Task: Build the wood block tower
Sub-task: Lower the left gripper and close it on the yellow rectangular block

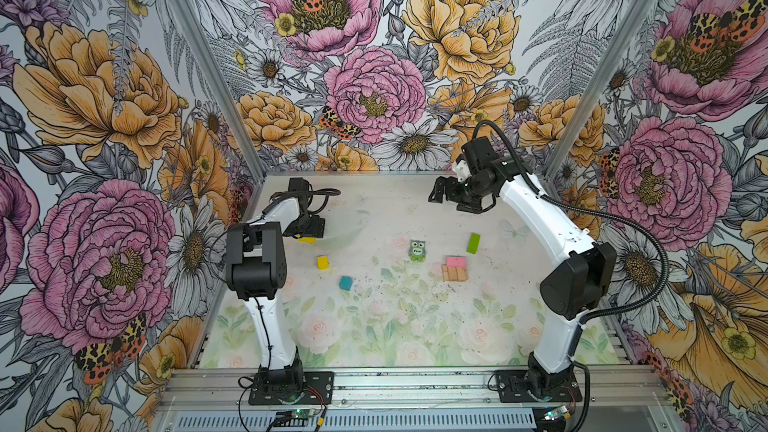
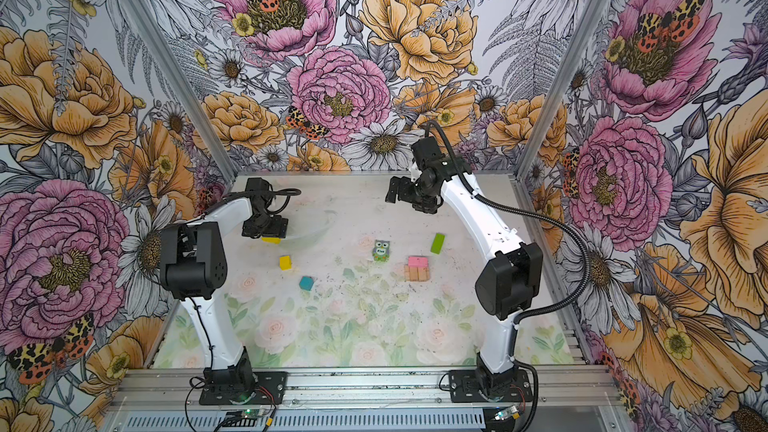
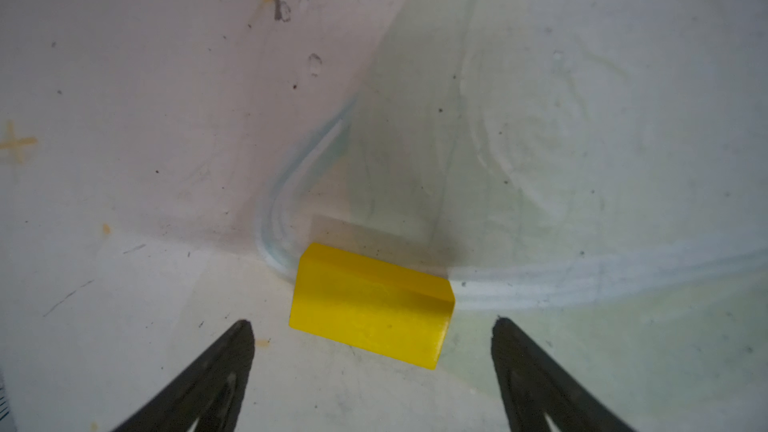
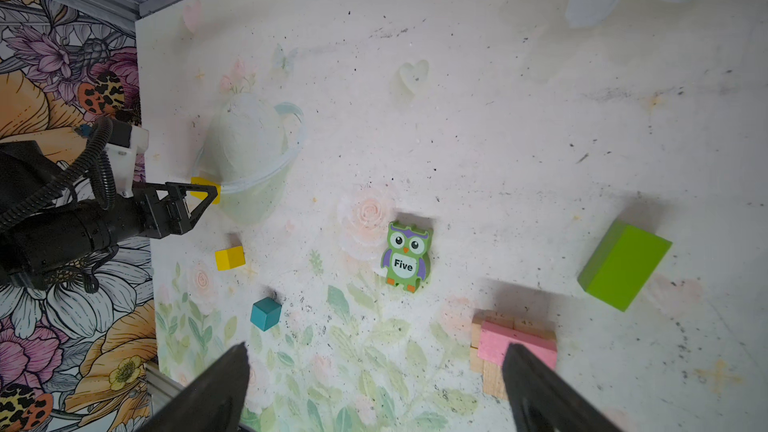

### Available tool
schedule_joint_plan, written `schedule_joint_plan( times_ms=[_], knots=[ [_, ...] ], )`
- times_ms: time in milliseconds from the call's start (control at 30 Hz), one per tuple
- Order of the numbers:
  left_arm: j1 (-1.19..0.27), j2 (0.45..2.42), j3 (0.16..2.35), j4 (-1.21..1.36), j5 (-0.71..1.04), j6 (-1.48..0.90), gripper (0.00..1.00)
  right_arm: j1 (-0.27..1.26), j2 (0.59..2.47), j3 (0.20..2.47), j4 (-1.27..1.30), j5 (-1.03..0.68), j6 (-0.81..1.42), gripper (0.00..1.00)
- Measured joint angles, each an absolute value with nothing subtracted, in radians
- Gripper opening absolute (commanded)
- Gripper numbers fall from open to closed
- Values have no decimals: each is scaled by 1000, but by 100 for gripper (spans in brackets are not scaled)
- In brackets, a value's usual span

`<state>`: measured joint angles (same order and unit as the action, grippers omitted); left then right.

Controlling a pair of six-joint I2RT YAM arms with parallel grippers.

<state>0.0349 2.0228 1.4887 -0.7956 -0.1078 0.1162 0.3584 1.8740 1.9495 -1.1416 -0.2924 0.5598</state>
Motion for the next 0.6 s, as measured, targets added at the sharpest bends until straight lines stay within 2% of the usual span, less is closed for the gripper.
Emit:
schedule_joint_plan(
  times_ms=[600],
  knots=[
    [32,2067,1496,-797,-91,116,78,358,1855,1920,-1143,-295,560,98]
  ],
)
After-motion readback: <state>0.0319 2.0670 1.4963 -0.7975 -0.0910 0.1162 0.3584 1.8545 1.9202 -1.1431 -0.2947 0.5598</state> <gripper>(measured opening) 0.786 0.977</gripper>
